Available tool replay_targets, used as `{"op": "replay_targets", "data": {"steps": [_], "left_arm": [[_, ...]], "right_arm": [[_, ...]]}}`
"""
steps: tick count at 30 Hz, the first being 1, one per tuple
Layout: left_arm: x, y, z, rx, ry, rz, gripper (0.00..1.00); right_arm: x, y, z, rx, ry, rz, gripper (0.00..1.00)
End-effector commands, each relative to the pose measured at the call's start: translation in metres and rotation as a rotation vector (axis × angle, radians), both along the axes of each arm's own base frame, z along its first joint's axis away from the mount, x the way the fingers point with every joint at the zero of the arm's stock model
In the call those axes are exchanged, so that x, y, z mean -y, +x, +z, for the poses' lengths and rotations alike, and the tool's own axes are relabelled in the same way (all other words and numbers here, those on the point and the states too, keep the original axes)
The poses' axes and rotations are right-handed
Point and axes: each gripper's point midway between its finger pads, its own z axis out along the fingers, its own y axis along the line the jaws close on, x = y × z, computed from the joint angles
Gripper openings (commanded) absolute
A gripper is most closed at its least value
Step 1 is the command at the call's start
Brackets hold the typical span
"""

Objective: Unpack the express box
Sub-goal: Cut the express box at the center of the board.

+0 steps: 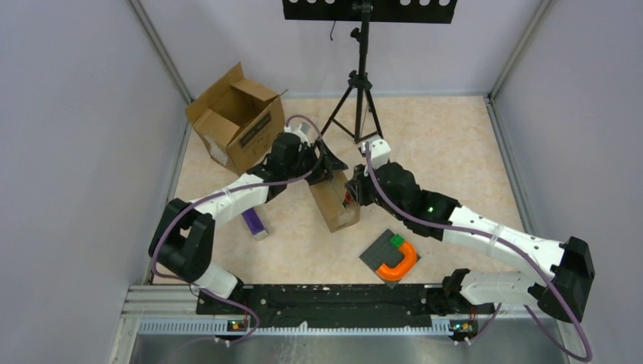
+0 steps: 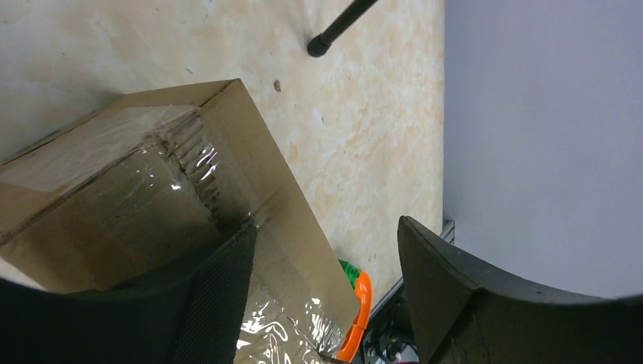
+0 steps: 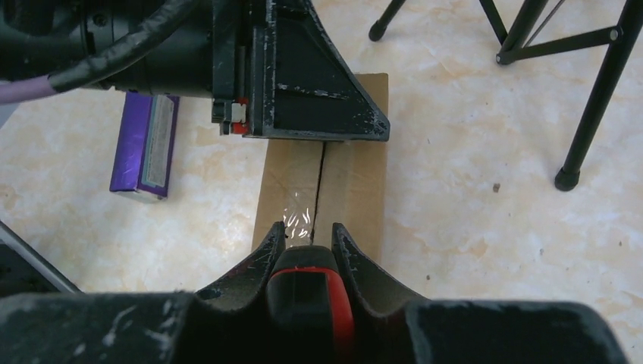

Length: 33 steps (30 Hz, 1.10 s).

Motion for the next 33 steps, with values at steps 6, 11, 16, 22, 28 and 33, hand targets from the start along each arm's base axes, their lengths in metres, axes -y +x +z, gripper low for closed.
{"op": "replay_targets", "data": {"steps": [6,11,16,22,28,33], "left_arm": [[-0.065,-0.005,-0.087,-0.159,0.243,0.321,0.74],[-0.076,-0.006,-0.105,-0.197,0.29,0.379,0.74],[-0.077,-0.006,-0.115,-0.228,0.305,0.391,0.73],[-0.081,-0.007,-0.12,-0.238,0.319,0.404,0.73],[-0.086,-0.01,-0.126,-0.252,0.343,0.418,0.73],[-0.081,-0.009,-0.126,-0.252,0.328,0.396,0.72]], "right_arm": [[0.018,-0.012,-0.003,-0.136,0.003,-0.076,0.0],[0.026,-0.022,-0.005,-0.175,0.003,-0.078,0.0],[0.034,-0.033,-0.009,-0.199,-0.012,-0.06,0.0],[0.041,-0.04,-0.01,-0.218,-0.013,-0.059,0.0],[0.049,-0.045,-0.008,-0.218,-0.002,-0.069,0.0],[0.053,-0.048,-0.019,-0.237,-0.019,-0.075,0.0]]}}
